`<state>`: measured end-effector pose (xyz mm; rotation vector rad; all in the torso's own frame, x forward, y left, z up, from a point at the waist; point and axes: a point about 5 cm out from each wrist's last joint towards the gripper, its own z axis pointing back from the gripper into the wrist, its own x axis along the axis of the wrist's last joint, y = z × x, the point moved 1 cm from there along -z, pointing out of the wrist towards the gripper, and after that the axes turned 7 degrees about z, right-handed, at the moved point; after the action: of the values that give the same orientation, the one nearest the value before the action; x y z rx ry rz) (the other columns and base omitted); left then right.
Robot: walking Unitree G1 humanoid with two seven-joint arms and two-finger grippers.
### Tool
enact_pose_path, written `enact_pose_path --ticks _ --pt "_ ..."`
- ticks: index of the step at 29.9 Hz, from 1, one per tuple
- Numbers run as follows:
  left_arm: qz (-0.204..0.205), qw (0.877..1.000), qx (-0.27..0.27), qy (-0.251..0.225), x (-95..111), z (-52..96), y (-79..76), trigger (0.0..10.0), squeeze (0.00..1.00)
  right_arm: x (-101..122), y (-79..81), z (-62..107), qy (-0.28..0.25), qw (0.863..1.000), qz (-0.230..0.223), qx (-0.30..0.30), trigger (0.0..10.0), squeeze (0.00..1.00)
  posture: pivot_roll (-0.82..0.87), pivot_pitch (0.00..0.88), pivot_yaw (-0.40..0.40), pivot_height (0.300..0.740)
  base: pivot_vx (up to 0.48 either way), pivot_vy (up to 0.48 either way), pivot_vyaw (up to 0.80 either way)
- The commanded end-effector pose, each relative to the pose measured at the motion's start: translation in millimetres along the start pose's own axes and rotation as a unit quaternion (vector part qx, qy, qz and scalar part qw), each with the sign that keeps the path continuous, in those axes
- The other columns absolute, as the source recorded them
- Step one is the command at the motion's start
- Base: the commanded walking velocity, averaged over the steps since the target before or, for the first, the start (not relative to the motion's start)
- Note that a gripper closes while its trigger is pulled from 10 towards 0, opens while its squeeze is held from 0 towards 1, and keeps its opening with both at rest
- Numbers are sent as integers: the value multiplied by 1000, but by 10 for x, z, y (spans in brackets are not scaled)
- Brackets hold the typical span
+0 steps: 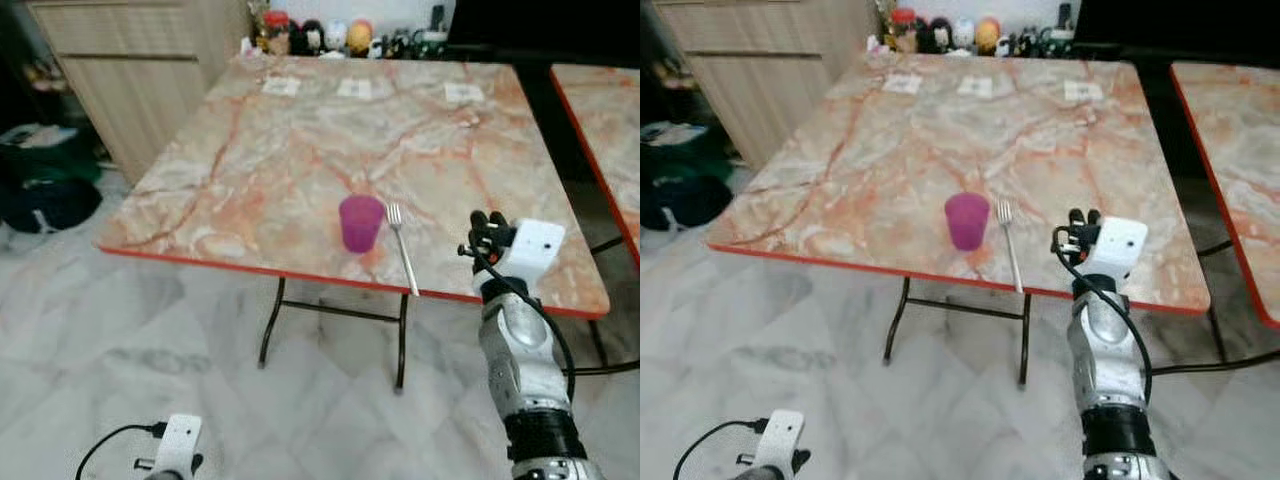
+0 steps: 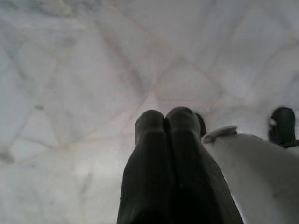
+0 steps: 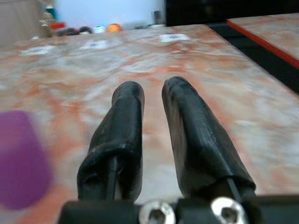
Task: Setting the table
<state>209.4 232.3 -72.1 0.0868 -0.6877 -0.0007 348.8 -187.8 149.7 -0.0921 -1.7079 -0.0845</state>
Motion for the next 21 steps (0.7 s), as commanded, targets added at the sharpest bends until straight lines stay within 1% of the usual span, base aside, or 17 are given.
enact_pose_path --ticks 1,6,15,20,21 --pt "9 1000 4 13 -86 16 16 10000 0 -19 13 3 8 1000 2 6 10000 0 104 93 -8 740 0 0 0" --pt "8 1000 2 16 -89 16 15 10000 0 -45 19 9 13 1000 2 11 10000 0 103 93 -7 740 0 0 0" --pt "6 1000 0 16 -86 16 18 10000 0 -51 11 23 10 1000 13 16 10000 0 106 96 -6 740 328 0 0" --pt "6 1000 0 15 -84 15 18 10000 0 -44 12 23 8 1000 7 14 10000 0 107 97 -6 740 341 0 84" --pt "6 1000 1 15 -84 15 19 10000 0 -41 10 24 8 1000 4 12 10000 0 107 98 -7 740 0 0 0"
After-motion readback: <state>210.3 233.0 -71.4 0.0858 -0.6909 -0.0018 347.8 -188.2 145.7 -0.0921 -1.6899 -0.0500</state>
